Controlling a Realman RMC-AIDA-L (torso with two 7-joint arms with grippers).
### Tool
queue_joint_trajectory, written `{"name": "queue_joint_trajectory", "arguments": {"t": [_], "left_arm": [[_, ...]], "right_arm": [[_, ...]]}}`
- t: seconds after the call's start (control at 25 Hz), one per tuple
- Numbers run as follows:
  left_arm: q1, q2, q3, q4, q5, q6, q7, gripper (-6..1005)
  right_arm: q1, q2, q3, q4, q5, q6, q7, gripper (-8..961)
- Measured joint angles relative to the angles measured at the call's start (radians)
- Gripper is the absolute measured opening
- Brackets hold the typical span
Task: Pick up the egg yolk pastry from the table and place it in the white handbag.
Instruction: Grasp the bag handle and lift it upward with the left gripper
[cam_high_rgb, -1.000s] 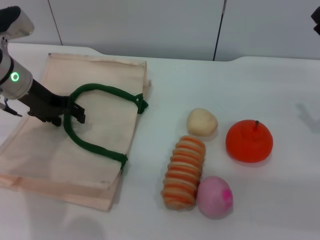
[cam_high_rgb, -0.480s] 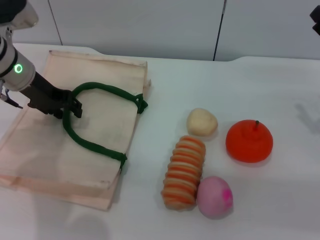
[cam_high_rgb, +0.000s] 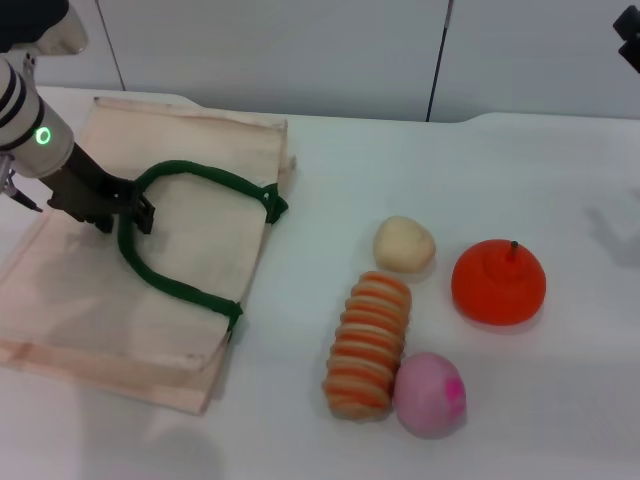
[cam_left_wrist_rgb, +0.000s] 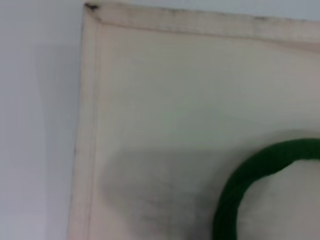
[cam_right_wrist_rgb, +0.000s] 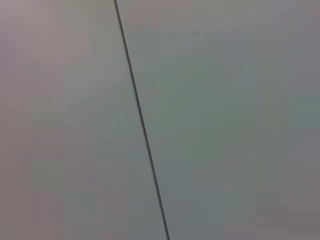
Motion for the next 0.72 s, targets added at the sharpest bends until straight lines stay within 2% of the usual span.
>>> {"name": "queue_joint_trajectory", "arguments": {"t": [0.24, 0.44, 0.72], "left_arm": [[-0.012, 0.009, 0.000, 0.018, 0.036, -0.012, -0.013, 575], [-0.026, 0.008, 0.000, 0.034, 0.098, -0.019, -0.039, 573], [-0.034, 0.005, 0.000, 0.034, 0.100, -0.054, -0.040, 571]], "right_arm": [[0.004, 0.003, 0.000, 0.000, 0.000, 0.001, 0.000, 878], [0.006, 0.004, 0.000, 0.000, 0.000, 0.003, 0.001, 878], [0.008, 0.005, 0.000, 0.000, 0.000, 0.003, 0.002, 879]]}}
